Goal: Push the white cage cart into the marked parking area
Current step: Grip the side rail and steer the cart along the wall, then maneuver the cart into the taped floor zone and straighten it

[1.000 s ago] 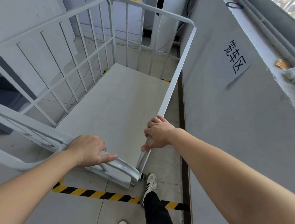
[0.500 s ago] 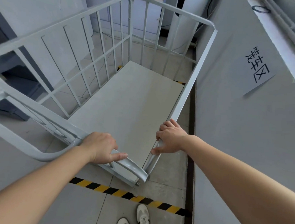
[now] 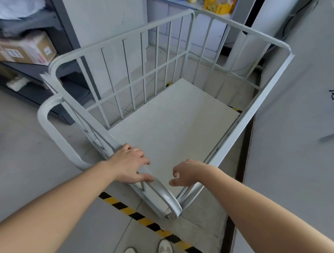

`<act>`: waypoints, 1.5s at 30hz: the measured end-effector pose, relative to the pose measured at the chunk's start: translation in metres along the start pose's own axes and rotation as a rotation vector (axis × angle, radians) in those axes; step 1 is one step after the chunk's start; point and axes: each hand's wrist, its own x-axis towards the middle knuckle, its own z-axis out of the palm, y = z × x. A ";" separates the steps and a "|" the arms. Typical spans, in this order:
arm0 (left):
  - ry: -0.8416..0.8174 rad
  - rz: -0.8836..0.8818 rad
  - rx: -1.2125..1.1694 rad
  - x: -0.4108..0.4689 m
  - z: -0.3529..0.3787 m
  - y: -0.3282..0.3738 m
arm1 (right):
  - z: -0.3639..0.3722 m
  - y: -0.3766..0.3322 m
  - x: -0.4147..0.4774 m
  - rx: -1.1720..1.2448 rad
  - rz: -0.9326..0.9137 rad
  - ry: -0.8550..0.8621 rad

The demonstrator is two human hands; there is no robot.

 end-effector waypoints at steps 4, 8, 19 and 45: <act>-0.014 0.007 -0.058 -0.008 0.000 -0.007 | -0.003 -0.003 -0.006 0.064 0.012 -0.039; -0.060 0.026 -0.053 -0.006 -0.008 -0.016 | -0.009 -0.019 -0.012 0.205 0.030 -0.006; 0.085 -0.104 -0.038 -0.051 -0.009 -0.133 | -0.058 -0.123 0.031 0.401 0.087 0.248; 0.127 -0.164 -0.044 -0.041 -0.010 -0.388 | -0.232 -0.238 0.217 0.485 0.006 0.396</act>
